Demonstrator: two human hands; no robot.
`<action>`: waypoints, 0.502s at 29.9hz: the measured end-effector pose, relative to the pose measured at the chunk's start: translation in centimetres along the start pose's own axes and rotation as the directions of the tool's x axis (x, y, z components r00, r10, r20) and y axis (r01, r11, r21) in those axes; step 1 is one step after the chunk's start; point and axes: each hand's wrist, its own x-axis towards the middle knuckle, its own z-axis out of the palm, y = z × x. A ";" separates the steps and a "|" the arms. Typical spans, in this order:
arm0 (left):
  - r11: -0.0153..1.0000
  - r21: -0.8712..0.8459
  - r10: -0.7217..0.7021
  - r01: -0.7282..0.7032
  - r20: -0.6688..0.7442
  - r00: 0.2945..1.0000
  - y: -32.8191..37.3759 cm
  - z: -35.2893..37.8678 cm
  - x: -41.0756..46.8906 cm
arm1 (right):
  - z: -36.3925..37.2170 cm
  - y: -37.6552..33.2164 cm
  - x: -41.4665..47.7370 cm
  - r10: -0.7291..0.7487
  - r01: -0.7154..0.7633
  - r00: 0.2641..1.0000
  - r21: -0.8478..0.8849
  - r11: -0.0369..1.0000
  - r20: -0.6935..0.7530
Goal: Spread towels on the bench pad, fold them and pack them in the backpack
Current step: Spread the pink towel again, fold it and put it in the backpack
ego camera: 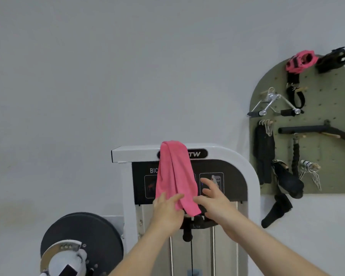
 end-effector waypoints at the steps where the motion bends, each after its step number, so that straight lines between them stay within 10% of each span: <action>1: 1.000 0.011 -0.018 0.017 0.018 1.000 -0.2 0.7 1.6 | 0.2 0.3 1.7 -0.001 0.001 1.000 -0.021 1.000 0.001; 15: 0.932 0.011 0.361 -0.361 -0.037 0.932 -4.6 5.7 7.5 | 2.4 2.2 14.7 -0.084 0.010 0.983 -0.404 0.915 -0.164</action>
